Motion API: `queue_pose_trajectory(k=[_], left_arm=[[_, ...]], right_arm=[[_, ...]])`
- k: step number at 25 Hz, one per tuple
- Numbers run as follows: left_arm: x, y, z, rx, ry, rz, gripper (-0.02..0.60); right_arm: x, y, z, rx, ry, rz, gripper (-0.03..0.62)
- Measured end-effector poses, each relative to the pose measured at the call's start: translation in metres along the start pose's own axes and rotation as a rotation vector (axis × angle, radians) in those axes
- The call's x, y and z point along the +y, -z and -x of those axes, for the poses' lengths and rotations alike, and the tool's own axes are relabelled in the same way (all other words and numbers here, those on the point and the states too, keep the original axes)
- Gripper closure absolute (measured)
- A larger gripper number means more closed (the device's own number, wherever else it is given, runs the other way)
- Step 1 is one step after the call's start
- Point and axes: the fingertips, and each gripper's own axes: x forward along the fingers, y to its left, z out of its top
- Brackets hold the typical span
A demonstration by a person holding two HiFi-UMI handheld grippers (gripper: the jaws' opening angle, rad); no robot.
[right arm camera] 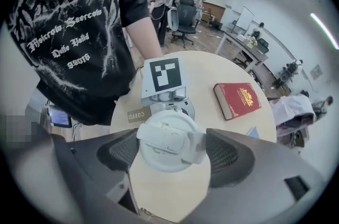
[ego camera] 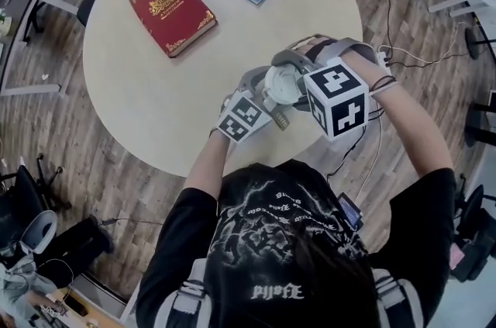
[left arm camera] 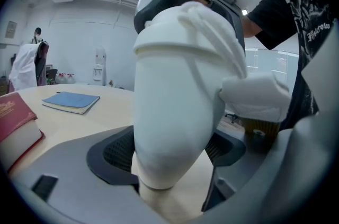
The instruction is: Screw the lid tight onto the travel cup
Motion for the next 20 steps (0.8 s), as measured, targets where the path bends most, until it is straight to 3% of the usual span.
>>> queue_pose_trajectory(k=[7,20], left_arm=[[0.001,-0.003,0.000,-0.020,-0.018,0.018,0.170],[0.001,-0.001,0.002,-0.066,-0.116,0.038,0.172]], right_arm=[[-0.012,0.005,0.006,-0.062,0.138,-0.402,0.192],[-0.015,0.006,0.013,-0.248,0.565,-0.964,0.189]])
